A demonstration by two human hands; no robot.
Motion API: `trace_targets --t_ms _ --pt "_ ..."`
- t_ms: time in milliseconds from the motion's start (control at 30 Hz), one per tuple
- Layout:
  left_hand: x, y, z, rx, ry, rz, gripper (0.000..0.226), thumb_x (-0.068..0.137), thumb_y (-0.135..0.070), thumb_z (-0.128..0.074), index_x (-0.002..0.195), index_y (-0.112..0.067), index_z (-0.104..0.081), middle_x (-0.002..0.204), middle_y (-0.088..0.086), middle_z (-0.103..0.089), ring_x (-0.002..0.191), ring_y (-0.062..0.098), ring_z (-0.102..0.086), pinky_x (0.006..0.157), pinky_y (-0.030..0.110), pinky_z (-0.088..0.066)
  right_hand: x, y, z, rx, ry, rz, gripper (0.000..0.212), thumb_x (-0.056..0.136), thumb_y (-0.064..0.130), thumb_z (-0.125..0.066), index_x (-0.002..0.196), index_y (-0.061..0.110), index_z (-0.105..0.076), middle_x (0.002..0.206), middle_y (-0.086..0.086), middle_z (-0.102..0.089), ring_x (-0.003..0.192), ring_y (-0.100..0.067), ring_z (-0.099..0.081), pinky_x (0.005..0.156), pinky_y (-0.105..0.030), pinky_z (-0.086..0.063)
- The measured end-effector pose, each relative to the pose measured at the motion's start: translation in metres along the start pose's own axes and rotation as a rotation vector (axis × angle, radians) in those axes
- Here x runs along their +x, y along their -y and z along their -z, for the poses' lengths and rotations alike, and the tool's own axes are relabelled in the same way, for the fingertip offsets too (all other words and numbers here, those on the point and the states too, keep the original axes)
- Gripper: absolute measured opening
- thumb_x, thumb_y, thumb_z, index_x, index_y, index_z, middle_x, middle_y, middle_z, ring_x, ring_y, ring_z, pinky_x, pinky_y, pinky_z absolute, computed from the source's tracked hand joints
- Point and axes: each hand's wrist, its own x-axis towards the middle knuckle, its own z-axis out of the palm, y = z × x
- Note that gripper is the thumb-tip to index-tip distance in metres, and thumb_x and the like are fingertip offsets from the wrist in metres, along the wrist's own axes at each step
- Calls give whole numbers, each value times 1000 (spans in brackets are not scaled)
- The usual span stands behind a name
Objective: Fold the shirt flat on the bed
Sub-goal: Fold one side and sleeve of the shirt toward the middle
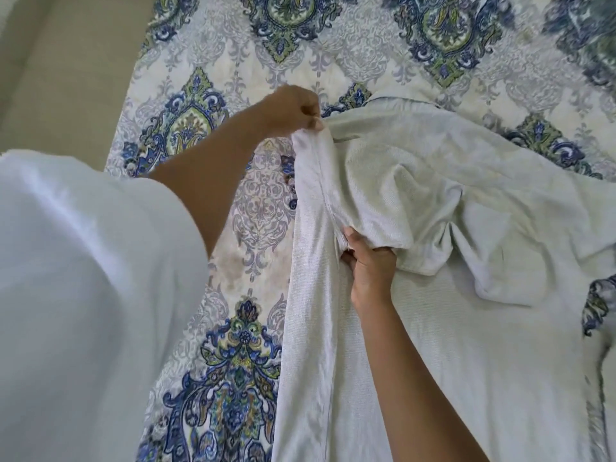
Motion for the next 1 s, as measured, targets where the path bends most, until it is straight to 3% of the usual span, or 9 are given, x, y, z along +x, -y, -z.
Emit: trace_targets --t_ms 133,267,367,533,633,700,800,900,1000 --pt "8 2 -20 44 -78 56 24 84 -33 -65 98 -14 -64 89 -3 -55 92 15 -48 93 33 -34 1 -2 3 28 -14 28 19 81 -1 -67 72 16 -66 65 8 -69 68 -12 -65 67 -32 -53" --pt "-1 17 2 -90 92 107 26 80 -22 -71 100 -7 -63 83 -5 -56 87 16 -52 74 21 -40 3 -5 5 39 -34 25 13 82 2 -67 89 13 -65 80 3 -70 79 -15 -68 71 -33 -57" --pt "1 18 6 86 27 96 14 80 -12 -69 93 -12 -65 88 -1 -63 99 22 -55 93 34 -37 3 -8 5 30 -43 31 14 81 2 -67 90 13 -66 83 1 -71 81 -17 -68 76 -38 -57" --pt "9 1 -16 514 -177 -7 15 91 -11 -48 98 -13 -62 95 9 -64 94 25 -56 95 37 -33 5 -9 6 7 -31 41 13 81 0 -67 89 11 -67 77 3 -70 74 -13 -68 73 -38 -56" --pt "9 3 -26 644 -271 21 19 93 -12 -46 106 -10 -60 100 13 -62 100 28 -53 96 42 -33 4 -8 6 -32 -39 33 10 81 1 -67 84 10 -66 70 6 -68 67 -10 -66 64 -29 -56" --pt "1 -3 -34 575 -427 4 24 94 -17 -44 111 -8 -58 112 11 -58 109 30 -48 94 42 -35 3 -5 3 -37 -36 20 11 82 2 -67 90 8 -65 73 5 -67 68 -10 -65 63 -27 -56" --pt "-27 -21 -54 368 -640 -34 27 95 -20 -40 110 -6 -57 116 10 -55 110 29 -47 87 37 -39 0 1 1 -80 -37 -29 8 81 11 -70 89 13 -67 81 1 -69 78 -16 -67 79 -39 -55" --pt "-62 -23 -83 130 -643 -22 26 92 -9 -38 99 -1 -61 103 14 -61 95 32 -55 78 42 -46 -12 13 0 -304 5 -77 10 83 22 -69 75 17 -65 74 -5 -66 74 -22 -65 86 -45 -52" --pt "-82 -12 -99 -29 -534 2 34 87 -6 -36 107 1 -62 112 16 -63 99 33 -59 84 43 -48 -27 41 0 -789 89 -143 25 86 32 -63 69 14 -60 74 -11 -66 79 -28 -67 85 -45 -55"
